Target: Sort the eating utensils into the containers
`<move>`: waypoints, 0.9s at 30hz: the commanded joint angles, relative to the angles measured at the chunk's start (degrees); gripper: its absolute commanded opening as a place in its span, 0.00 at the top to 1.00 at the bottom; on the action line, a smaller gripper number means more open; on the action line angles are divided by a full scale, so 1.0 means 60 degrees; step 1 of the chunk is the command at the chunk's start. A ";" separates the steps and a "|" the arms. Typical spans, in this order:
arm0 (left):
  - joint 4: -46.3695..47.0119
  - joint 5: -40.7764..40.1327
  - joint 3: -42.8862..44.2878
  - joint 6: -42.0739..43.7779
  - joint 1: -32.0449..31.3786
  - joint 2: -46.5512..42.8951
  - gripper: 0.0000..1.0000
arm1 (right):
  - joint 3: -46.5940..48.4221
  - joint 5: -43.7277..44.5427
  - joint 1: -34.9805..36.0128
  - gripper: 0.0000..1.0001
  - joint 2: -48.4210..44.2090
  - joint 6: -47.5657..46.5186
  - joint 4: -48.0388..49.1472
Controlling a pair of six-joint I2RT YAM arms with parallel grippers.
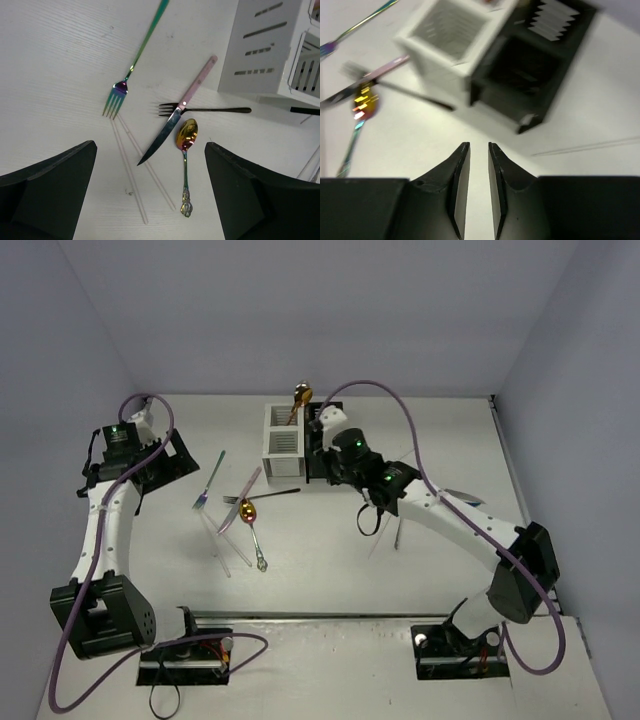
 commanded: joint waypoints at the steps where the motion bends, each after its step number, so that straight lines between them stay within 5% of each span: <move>1: 0.0797 -0.0149 0.0154 -0.0618 0.0177 -0.0347 0.11 | 0.0166 -0.0932 0.1109 0.81 0.0603 0.0983 0.0085; 9: 0.0781 -0.0547 -0.0811 -0.0692 0.0027 -0.0509 0.11 | 0.0530 -0.0242 0.1125 0.69 0.1727 0.2577 -0.0221; 27: 0.0766 -0.1267 -0.0543 -0.1415 0.1697 0.0022 0.10 | 0.3748 0.0446 0.2966 0.72 0.5569 0.4553 -0.1567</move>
